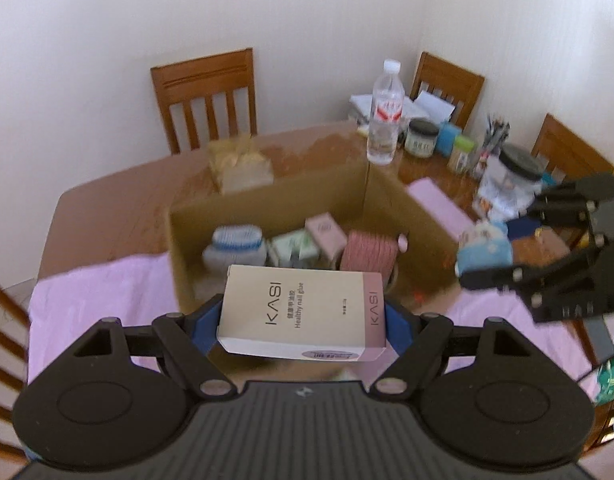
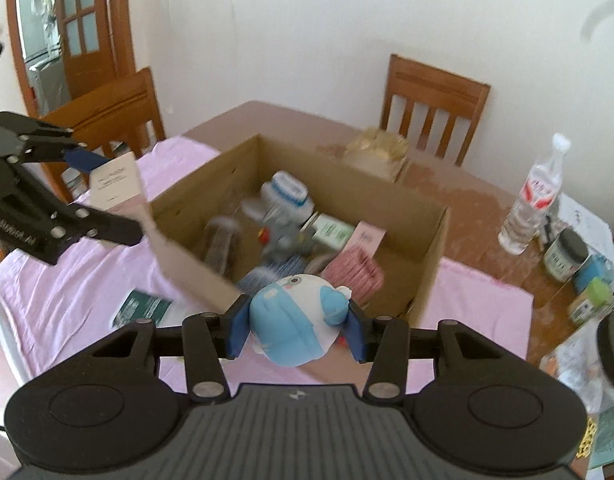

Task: Organize objects
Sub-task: 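Carry KASI box and toy figure into the box and open both tools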

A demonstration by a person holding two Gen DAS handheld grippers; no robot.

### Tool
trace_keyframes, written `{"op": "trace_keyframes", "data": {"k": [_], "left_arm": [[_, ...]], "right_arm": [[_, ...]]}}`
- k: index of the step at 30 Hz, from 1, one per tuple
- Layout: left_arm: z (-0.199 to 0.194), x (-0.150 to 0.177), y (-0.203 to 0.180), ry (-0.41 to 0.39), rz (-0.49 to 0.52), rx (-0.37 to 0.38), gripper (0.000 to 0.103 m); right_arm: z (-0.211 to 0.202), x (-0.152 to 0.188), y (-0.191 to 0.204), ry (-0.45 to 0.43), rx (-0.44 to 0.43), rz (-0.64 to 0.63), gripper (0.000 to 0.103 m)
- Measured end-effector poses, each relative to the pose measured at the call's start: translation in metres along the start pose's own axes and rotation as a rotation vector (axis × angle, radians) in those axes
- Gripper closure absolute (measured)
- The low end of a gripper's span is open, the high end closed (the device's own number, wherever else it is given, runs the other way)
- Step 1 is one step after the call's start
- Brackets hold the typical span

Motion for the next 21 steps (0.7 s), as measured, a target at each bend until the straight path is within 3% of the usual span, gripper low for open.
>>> {"op": "trace_keyframes", "data": {"k": [10, 11, 13, 18, 21], "left_arm": [[0.051, -0.066, -0.003, -0.017, 0.028, 0.028, 0.023], [0.056, -0.071, -0.004, -0.015, 0.031, 0.029, 0.023], [0.067, -0.08, -0.007, -0.009, 0.032, 0.043, 0.023], [0.096, -0.097, -0.016, 0.01, 0.041, 0.074, 0.023], [0.114, -0.106, -0.024, 0.026, 0.044, 0.095, 0.023]], "right_arm": [[0.015, -0.012, -0.026, 0.001, 0.045, 0.031, 0.047], [0.017, -0.013, -0.028, 0.0, 0.056, 0.036, 0.044], [0.018, -0.012, -0.033, -0.007, 0.076, 0.046, 0.019], [0.014, -0.007, -0.042, -0.025, 0.084, 0.081, 0.007], [0.014, -0.003, -0.049, -0.02, 0.096, 0.101, 0.005]]}}
Point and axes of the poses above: each gripper's, at about its wrist camera, not at the fingertips, and z roughly the way its jaws point, y to its left, x to its underside, the point moved 1 cm from there along z, roughly the way its jaws point, and after that the axes turned 3 degrees about y, right-handed, at the moved point
